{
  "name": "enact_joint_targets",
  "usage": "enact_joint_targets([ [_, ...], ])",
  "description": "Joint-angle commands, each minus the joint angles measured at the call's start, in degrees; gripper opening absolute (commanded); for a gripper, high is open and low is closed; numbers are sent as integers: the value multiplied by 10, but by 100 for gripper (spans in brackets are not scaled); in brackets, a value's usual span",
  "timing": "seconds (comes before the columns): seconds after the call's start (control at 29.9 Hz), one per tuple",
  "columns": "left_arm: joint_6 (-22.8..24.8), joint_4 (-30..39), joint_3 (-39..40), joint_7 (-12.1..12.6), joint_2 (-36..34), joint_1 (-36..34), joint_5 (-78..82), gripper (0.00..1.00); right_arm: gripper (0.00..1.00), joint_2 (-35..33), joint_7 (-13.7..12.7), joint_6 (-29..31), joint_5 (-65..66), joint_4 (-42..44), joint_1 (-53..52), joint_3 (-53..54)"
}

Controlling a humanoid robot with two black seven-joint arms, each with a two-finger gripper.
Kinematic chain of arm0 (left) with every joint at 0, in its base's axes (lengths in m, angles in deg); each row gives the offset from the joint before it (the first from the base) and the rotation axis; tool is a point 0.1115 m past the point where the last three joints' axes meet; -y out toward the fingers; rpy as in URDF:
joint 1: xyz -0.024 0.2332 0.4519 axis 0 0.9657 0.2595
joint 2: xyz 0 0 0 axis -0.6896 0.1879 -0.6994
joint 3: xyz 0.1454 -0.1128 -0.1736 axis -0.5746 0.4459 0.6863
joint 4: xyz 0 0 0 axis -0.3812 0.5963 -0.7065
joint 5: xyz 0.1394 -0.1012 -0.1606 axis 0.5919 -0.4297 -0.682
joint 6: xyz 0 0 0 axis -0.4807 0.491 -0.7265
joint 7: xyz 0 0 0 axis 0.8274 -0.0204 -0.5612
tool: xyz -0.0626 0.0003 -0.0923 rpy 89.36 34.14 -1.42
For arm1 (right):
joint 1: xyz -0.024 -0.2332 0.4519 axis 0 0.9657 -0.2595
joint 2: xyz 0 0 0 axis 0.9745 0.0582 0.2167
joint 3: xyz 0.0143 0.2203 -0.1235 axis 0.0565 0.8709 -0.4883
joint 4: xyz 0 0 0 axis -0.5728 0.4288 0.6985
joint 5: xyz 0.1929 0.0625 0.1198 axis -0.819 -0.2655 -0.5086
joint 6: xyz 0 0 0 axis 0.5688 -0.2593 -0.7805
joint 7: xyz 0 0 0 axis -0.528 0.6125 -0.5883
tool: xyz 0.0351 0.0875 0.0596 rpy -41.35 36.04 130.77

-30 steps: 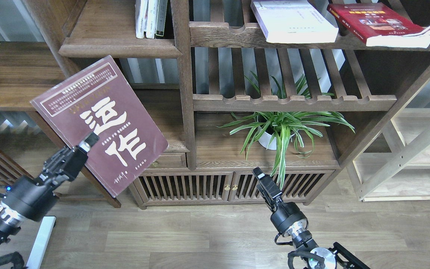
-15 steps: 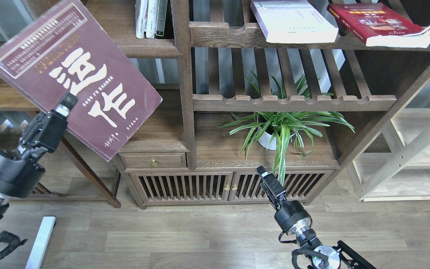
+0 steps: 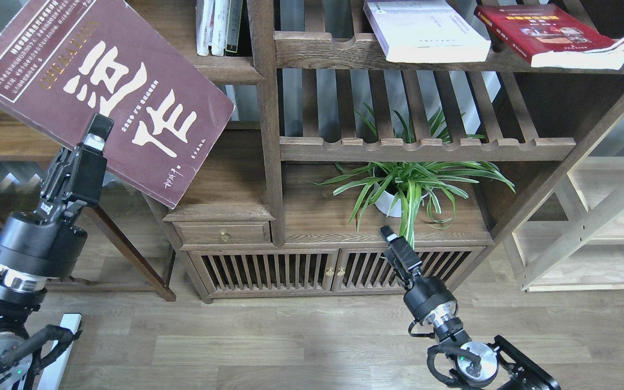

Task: Organize books on shelf
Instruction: 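Lift the book with the left gripper up toward the top shelf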

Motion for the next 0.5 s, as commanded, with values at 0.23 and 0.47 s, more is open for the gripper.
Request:
enact_joint_targets([
  [0.23,0,0,40,53,20,-16,9,3,99,-13,0,0,-24,6,-12,0],
  [0.47,0,-1,69,105,20,-59,8,3,99,-16,0,0,-30,9,-23,0],
])
